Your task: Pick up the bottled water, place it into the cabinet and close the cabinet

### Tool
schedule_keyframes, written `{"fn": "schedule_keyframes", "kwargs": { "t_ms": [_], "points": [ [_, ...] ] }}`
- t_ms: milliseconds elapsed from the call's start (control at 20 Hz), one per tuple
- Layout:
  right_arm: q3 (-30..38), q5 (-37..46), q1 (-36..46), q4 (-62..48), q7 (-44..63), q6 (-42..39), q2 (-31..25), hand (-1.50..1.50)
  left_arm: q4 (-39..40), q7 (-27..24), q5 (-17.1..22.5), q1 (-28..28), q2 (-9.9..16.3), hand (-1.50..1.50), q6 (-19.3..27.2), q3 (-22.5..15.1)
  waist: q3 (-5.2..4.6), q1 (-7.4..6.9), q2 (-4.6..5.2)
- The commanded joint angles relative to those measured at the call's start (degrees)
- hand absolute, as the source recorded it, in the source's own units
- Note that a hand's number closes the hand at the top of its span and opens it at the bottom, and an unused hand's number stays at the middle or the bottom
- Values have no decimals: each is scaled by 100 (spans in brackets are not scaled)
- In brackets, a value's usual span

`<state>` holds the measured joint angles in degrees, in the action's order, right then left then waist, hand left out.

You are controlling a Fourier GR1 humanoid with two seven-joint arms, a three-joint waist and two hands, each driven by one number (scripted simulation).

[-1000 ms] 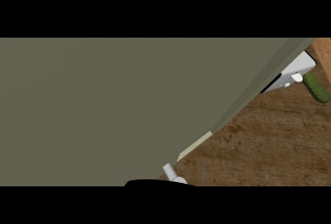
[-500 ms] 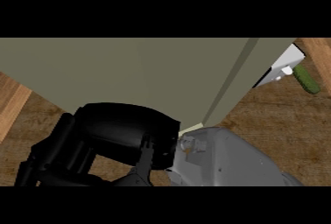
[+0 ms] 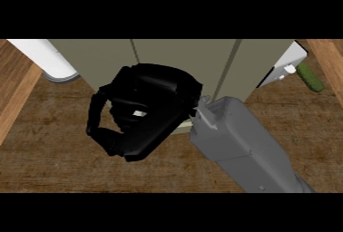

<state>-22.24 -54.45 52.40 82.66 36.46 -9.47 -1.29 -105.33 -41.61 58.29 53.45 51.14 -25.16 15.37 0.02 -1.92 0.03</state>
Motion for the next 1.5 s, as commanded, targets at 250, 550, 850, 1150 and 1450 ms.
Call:
{"fn": "schedule_keyframes", "kwargs": {
  "t_ms": [250, 550, 850, 1150, 1450],
  "points": [
    [717, 491, 6, -1285, -776, -745, -158, 150, -172, 150, -551, -86, -630, -150, -351, 100, 0, 59, 12],
    [974, 1229, 345, -1954, -1628, -1228, -298, 150, 253, 323, -307, -265, -737, -150, -832, 435, -5, 27, 20],
    [1197, 1663, 767, -1965, -2023, -879, -238, -150, 36, 597, -412, -235, -927, -150, -792, 478, -3, 31, 2],
    [1458, 2001, 1468, -2253, -2142, -283, -185, -150, 33, 833, -458, -656, -944, -150, -469, 334, -12, 20, 31],
    [1600, 2082, 1548, -2389, -2235, -249, -283, -150, -196, 984, -545, -683, -910, -150, -534, 333, -7, -13, 37]
  ]
}}
